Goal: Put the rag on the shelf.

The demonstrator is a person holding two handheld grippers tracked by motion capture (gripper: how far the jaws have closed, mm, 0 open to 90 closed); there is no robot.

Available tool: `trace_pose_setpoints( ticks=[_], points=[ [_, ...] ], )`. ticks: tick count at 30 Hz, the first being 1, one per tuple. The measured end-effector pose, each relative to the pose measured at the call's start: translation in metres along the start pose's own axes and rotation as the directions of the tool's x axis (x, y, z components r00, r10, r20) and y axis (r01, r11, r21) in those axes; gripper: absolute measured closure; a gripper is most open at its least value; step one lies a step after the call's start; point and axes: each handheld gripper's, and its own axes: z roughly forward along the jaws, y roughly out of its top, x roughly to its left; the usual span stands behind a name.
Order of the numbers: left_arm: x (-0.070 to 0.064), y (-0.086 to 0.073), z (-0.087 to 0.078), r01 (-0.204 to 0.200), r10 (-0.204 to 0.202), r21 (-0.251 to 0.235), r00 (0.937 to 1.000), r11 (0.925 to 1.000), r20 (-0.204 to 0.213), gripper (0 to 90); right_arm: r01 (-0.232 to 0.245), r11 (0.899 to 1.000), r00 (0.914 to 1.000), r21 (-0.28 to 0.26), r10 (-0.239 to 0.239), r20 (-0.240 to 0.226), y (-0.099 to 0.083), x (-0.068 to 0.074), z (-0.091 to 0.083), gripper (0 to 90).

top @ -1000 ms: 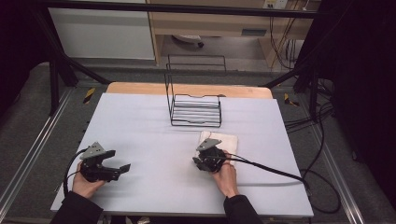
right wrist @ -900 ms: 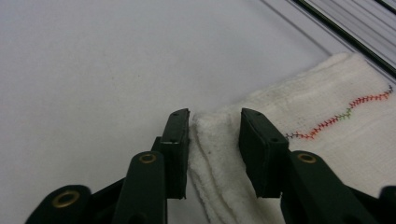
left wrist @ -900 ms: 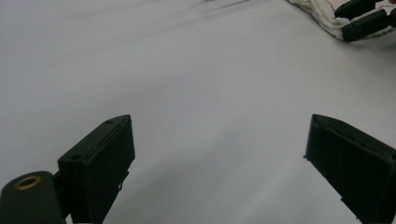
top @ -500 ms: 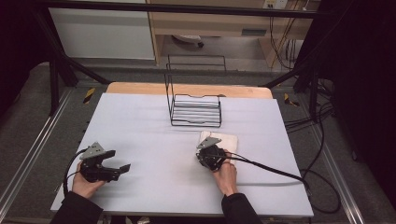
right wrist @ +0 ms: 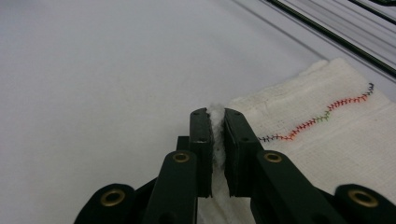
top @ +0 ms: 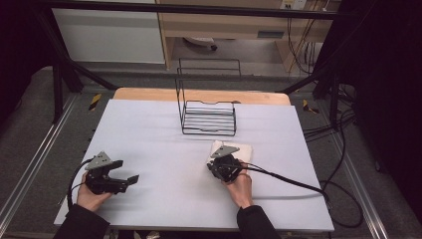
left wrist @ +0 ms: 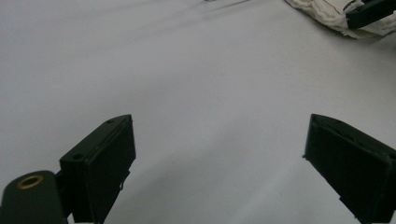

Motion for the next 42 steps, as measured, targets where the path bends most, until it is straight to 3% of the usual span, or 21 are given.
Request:
trace_pose_setpoints(
  ticks=[4, 9, 13, 18, 21, 22, 23, 25, 26, 27, 29, 33, 35, 37, 41, 42],
  points=[
    [0.0, 0.0, 0.001, 0.002, -0.002, 0.001, 1.0, 1.0, -0.001, 8.5, -0.009, 1.0, 0.9984, -0.012, 0.009, -0.056, 0.0, 0.004, -0.002, 83.0],
    [0.0, 0.0, 0.0, 0.001, -0.001, 0.0, 1.0, 1.0, -0.001, 8.5, 0.007, 1.0, 0.9992, -0.017, -0.008, -0.04, 0.001, 0.002, -0.004, 82.2],
    [0.0, 0.0, 0.0, -0.001, 0.001, -0.002, 1.0, 1.0, 0.0, 8.5, 0.03, 0.999, 0.9991, 0.025, -0.029, -0.03, -0.001, -0.001, 0.006, 81.4],
    [0.0, 0.0, 0.0, 0.002, -0.002, 0.0, 1.0, 1.0, 0.0, 8.5, 0.039, 0.999, 0.9989, 0.023, -0.039, -0.028, -0.002, -0.001, 0.008, 81.1],
    [0.0, 0.0, -0.001, -0.002, 0.002, -0.002, 1.0, 1.0, 0.001, 8.5, 0.025, 0.999, 0.9984, -0.022, -0.026, -0.05, 0.001, -0.003, -0.001, 67.2],
    [0.0, 0.0, -0.001, 0.001, -0.001, -0.003, 1.0, 1.0, 0.001, 8.5, 0.025, 0.999, 0.9984, -0.022, -0.026, -0.05, 0.001, -0.003, -0.001, 67.2],
    [0.0, 0.0, 0.0, -0.001, 0.001, 0.001, 1.0, 1.0, 0.0, 8.5, -0.004, 0.998, 0.9976, -0.06, 0.0, -0.069, 0.004, -0.008, -0.013, 62.7],
    [0.0, 0.0, 0.0, -0.001, 0.001, 0.001, 1.0, 1.0, 0.0, 8.5, -0.027, 0.994, 0.9986, -0.102, 0.022, -0.048, 0.006, -0.019, -0.026, 49.5],
    [0.0, 0.0, 0.0, -0.002, 0.002, 0.001, 1.0, 1.0, 0.001, 8.5, -0.027, 0.994, 0.9986, -0.102, 0.022, -0.048, 0.006, -0.019, -0.026, 49.5],
    [-0.001, 0.0, 0.0, 0.0, 0.0, 0.0, 1.0, 1.0, 0.002, 8.5, -0.052, 0.992, 0.9987, -0.118, 0.051, -0.006, 0.004, -0.034, -0.038, 47.3],
    [-0.001, 0.0, 0.001, -0.001, 0.001, 0.003, 1.0, 1.0, 0.002, 8.6, -0.078, 0.991, 0.995, -0.113, 0.084, 0.053, -0.002, -0.049, -0.046, 42.9],
    [-0.001, 0.0, 0.002, -0.007, 0.007, 0.009, 1.0, 0.9999, 0.003, 8.6, -0.119, 0.99, 0.978, -0.076, 0.13, 0.163, -0.019, -0.079, -0.05, 43.3],
    [-0.002, 0.0, 0.002, -0.007, 0.007, 0.01, 1.0, 0.9999, 0.004, 8.6, -0.149, 0.987, 0.9687, -0.062, 0.158, 0.191, -0.026, -0.091, -0.047, 47.2],
    [-0.002, 0.0, 0.002, -0.007, 0.007, 0.011, 1.0, 0.9999, 0.005, 8.6, -0.168, 0.984, 0.9634, -0.058, 0.176, 0.202, -0.031, -0.1, -0.044, 50.5],
    [-0.002, 0.0, 0.003, -0.008, 0.008, 0.017, 1.0, 0.9998, 0.005, 8.7, -0.178, 0.984, 0.9651, -0.03, 0.18, 0.19, -0.034, -0.109, -0.032, 55.2],
    [-0.002, 0.0, 0.003, -0.007, 0.007, 0.016, 1.0, 0.9998, 0.006, 8.7, -0.182, 0.983, 0.9645, -0.023, 0.183, 0.191, -0.033, -0.11, -0.029, 60.4]
  ],
)
